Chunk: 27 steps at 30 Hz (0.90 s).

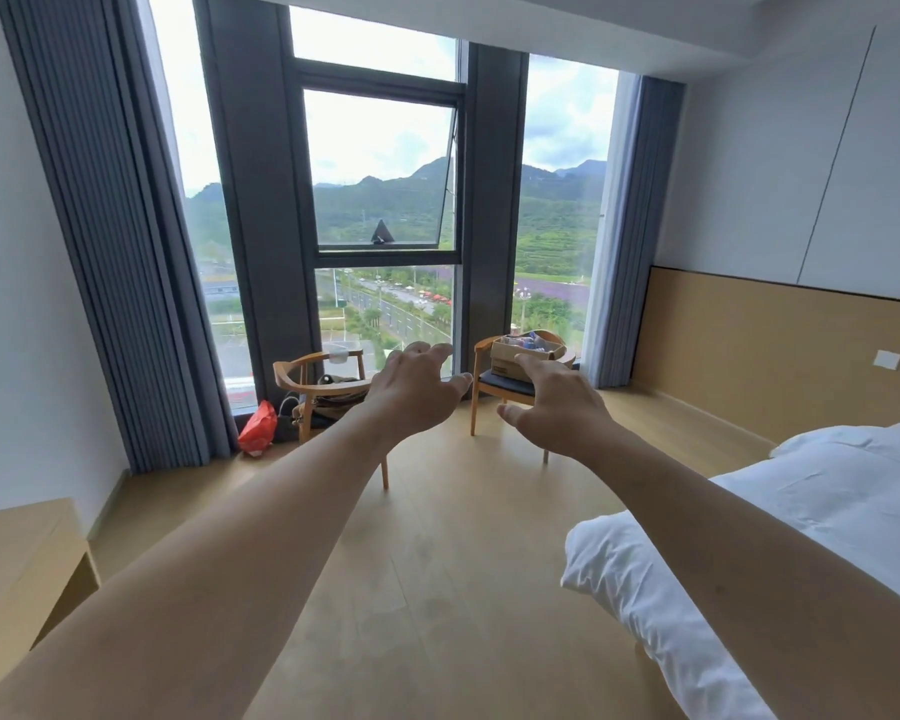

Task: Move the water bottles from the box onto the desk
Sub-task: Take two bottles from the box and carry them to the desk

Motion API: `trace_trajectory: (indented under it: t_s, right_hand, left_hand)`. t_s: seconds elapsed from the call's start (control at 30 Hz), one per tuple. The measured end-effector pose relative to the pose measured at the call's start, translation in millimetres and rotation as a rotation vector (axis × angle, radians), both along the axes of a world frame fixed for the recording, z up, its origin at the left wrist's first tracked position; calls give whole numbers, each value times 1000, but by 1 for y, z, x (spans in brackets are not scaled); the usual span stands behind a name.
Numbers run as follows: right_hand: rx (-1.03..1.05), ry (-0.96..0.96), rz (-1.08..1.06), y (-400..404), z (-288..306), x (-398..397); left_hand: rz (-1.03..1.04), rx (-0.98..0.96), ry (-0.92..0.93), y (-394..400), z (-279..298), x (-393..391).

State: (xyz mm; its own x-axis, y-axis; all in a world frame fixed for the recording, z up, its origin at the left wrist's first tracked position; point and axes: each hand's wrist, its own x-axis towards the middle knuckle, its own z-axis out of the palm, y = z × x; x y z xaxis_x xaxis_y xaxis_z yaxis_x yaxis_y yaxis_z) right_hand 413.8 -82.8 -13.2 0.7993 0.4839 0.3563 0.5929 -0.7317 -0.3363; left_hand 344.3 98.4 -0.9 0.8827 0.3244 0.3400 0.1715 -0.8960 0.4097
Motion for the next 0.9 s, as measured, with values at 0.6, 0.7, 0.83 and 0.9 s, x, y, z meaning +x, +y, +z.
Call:
trace_trajectory:
  t_s: [0.6,0.7,0.83,0.9]
  right_hand:
    - [-5,42,-99,178,-46,320]
    - [10,52,-143,217,-38,374]
    - [28,46,-188,259,-31,441]
    - [12,63,-209,275,-32,474]
  left_hand:
    - [-90,-4,63,171,-39,322]
    - [-114,-2,59,212,-29,387]
    - [-165,7,46,256,-23,471]
    - [-181,-6,45,273,-27,509]
